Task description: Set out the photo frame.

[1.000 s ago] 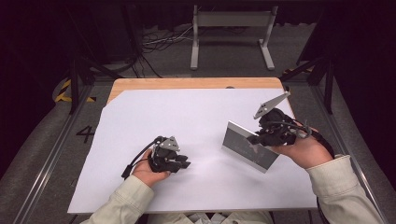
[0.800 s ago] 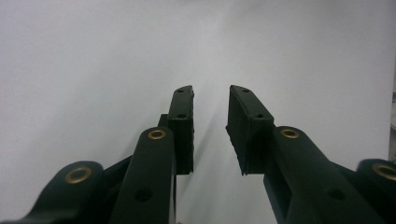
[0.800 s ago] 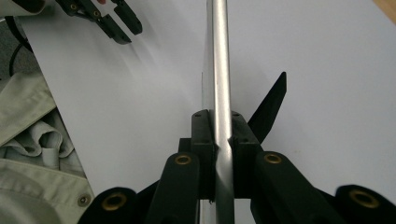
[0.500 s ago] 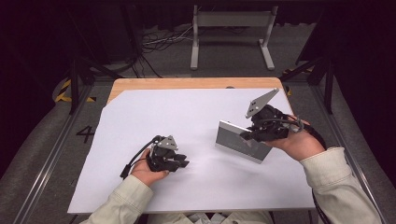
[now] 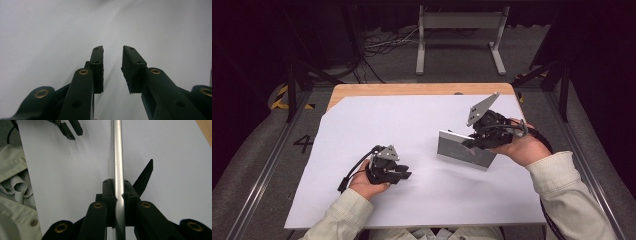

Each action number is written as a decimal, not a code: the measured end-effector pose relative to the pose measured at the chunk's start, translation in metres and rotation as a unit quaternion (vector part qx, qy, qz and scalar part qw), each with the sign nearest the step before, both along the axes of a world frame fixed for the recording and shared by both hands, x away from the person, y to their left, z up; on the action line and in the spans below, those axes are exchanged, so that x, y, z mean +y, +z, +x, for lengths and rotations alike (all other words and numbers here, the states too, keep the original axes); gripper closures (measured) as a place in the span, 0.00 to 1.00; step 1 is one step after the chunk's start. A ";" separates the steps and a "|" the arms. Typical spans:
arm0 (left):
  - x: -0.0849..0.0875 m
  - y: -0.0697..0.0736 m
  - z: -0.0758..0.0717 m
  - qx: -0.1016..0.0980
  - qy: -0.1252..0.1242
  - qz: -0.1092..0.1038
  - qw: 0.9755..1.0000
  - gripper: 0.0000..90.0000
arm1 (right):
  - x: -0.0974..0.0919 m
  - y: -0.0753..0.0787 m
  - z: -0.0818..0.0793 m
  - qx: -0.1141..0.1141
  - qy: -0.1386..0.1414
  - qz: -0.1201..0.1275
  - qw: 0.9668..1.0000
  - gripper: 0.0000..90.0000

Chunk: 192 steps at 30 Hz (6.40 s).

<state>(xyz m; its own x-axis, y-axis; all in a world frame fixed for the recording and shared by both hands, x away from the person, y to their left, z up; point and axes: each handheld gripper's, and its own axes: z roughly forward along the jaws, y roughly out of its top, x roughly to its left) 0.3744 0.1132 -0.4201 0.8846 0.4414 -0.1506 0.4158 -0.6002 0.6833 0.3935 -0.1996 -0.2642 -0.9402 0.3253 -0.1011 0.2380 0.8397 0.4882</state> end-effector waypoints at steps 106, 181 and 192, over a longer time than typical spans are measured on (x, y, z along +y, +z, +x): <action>0.015 -0.006 -0.005 0.006 0.025 0.008 1.000 0.77 | 0.024 -0.038 0.055 0.048 0.060 0.027 0.997 0.60; 0.026 -0.004 0.006 -0.006 0.059 0.005 0.998 0.72 | -0.105 -0.025 0.018 -0.005 -0.083 0.091 0.992 0.49; 0.031 -0.004 0.008 -0.013 0.069 0.005 0.998 0.72 | -0.110 -0.043 0.012 0.000 -0.090 0.105 0.990 0.48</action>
